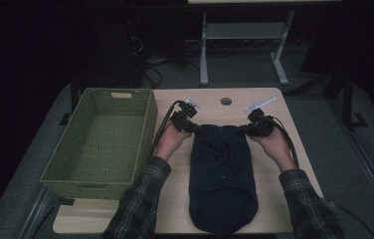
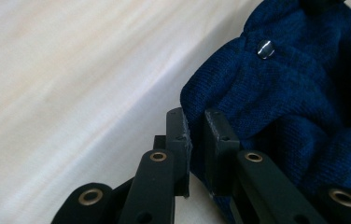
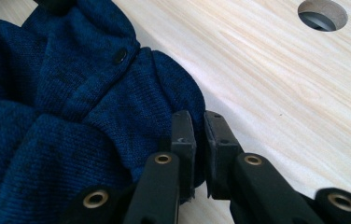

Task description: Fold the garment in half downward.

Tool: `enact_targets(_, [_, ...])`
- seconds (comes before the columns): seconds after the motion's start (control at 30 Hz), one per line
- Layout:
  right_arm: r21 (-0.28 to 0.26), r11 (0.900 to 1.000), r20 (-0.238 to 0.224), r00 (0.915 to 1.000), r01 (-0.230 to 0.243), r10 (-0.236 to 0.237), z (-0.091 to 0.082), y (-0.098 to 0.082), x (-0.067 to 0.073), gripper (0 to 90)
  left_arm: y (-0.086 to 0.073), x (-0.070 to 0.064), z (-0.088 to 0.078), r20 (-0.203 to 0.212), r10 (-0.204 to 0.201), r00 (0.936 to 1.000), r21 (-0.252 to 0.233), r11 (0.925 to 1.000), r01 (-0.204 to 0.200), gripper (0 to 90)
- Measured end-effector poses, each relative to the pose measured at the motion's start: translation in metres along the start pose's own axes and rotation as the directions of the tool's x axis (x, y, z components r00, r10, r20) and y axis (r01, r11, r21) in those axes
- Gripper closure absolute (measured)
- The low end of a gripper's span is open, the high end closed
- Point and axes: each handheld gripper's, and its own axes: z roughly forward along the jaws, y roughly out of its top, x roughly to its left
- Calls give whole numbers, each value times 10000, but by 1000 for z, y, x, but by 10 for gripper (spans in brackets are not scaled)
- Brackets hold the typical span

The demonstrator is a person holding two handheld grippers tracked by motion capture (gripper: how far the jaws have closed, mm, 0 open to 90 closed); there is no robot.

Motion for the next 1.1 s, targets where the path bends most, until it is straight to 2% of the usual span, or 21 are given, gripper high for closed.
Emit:
enact_targets(0.1, [-97, 9999, 37, 10000, 70, -70, -6, 7, 0, 836, 5, 1, -8, -77, 20, 10000, -105, 9999, -21, 815])
enact_targets(0.27, [-406, 9990, 254, 9995, 210, -200, -15, 18, 2, 836, 17, 0, -26, -370, 258, 9990, -402, 9988, -273, 815])
enact_targets(0.5, [-885, 9932, 713, 9950, 759, -697, -36, 39, 7, 837, 32, -1, -49, -762, 518, 9957, -799, 9951, -579, 816])
enact_targets(0.7, [-1287, 9855, 1257, 9876, 1105, -943, -55, 59, 10, 837, 49, -2, -71, -1298, 834, 9880, -1096, 9891, -979, 815])
enact_targets(0.8, [-1540, 9794, 1554, 9821, 1302, -1061, -65, 69, 14, 837, 56, -8, -82, -1634, 1001, 9815, -1199, 9854, -1205, 815])
enact_targets(0.9, [-1735, 9740, 1719, 9783, 1458, -1158, -68, 69, 20, 837, 51, -15, -84, -1783, 1214, 9765, -1211, 9821, -1442, 814])
enact_targets(1.03, [-1969, 9699, 1562, 9812, 1433, -1132, -64, 54, 28, 837, 33, -24, -83, -1672, 1225, 9783, -1447, 9785, -1472, 812])
enact_targets(1.1, [-2002, 9690, 1516, 9817, 1449, -1155, -62, 47, 32, 836, 26, -28, -83, -1656, 1329, 9772, -1474, 9764, -1577, 811])
